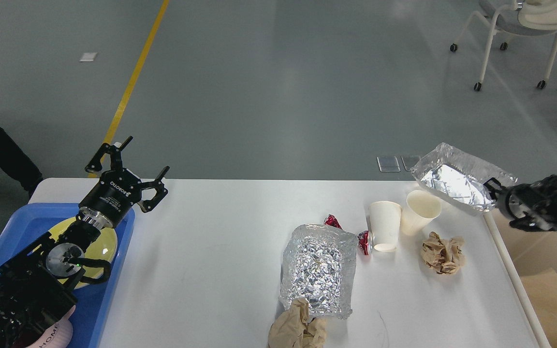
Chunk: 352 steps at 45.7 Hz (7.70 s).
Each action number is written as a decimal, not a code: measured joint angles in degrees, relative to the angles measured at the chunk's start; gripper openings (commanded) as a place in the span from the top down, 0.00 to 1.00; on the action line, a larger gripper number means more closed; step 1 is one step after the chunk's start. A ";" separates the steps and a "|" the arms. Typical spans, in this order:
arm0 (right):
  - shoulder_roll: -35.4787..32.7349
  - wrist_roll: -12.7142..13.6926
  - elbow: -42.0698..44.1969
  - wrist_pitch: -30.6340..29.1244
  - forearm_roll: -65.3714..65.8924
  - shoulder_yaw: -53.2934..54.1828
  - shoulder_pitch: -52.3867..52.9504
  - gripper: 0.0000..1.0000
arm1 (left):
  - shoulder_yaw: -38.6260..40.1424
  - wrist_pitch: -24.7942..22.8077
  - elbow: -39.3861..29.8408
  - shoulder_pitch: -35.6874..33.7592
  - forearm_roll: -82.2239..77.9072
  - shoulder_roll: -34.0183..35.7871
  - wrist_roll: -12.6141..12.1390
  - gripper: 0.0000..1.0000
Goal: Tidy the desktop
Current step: 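Carry the foil pouch into the white bin with the right gripper, then open the right gripper and raise it out of the bin, then reach the right gripper down to the crumpled brown paper, then grasp and lift the crumpled brown paper with the right gripper, then drop the crumpled paper into the white bin with the right gripper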
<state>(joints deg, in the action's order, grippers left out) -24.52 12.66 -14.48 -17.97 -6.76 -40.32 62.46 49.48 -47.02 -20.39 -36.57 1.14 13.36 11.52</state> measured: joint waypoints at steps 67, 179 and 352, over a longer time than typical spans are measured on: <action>-16.85 -16.22 1.60 3.20 16.56 -6.71 -17.36 1.00 | 0.07 0.00 -0.01 0.01 0.00 0.01 -0.07 0.00; 1.76 -14.73 -27.67 -21.98 30.85 -16.15 19.58 0.00 | 0.00 0.00 0.00 0.00 0.00 0.00 -0.08 0.00; -5.73 -27.27 11.30 6.26 13.09 -20.30 -27.98 0.00 | 0.08 0.00 0.00 0.00 0.00 0.00 0.00 0.00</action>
<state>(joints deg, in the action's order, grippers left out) -30.25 -14.61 -3.18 -11.71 6.32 -60.61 34.48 49.57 -47.02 -20.39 -36.57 1.14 13.36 11.51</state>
